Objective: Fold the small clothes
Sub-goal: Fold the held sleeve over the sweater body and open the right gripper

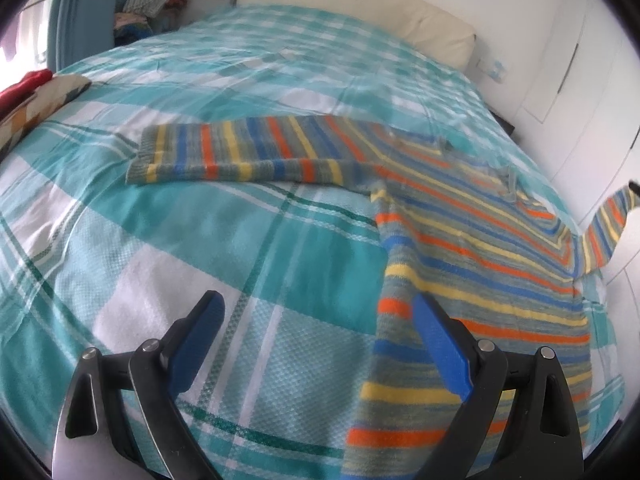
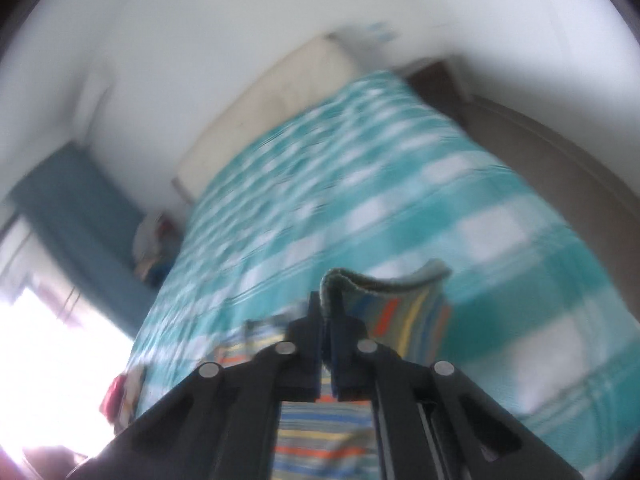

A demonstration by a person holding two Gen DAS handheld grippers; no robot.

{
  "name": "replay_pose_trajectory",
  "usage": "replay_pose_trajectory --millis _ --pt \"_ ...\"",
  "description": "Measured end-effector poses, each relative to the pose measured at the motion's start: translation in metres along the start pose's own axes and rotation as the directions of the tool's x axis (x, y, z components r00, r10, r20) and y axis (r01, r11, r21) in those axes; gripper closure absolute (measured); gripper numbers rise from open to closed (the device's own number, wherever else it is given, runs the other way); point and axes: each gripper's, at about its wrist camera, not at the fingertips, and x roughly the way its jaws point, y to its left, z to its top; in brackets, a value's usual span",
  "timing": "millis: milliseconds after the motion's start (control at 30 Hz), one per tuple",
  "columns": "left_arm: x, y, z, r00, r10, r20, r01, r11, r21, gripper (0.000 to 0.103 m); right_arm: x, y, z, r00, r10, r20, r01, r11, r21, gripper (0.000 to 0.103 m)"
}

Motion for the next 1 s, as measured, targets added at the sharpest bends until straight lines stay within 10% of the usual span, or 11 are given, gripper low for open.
replay_pose_trajectory --millis 200,333,567,1000 --pt "0.001 0.003 0.003 1.000 0.029 0.011 -0.029 1.000 0.008 0.007 0.097 0.105 -0.031 0.979 0.074 -0.188 -0.105 0.981 -0.161 0.096" --pt "0.007 0.010 0.005 0.999 0.031 -0.009 -0.031 0.999 -0.019 0.007 0.137 0.116 -0.055 0.958 0.123 -0.257 -0.154 0.983 -0.103 0.039" --pt "0.011 0.009 0.006 0.999 0.031 -0.028 -0.032 0.999 -0.028 0.007 0.132 0.096 -0.068 0.958 0.068 -0.277 -0.116 0.980 -0.159 0.039" --pt "0.015 0.011 0.002 0.998 0.048 -0.051 -0.050 0.998 -0.028 0.007 0.007 -0.056 -0.141 0.953 -0.270 -0.140 0.238 0.947 -0.215 0.039"
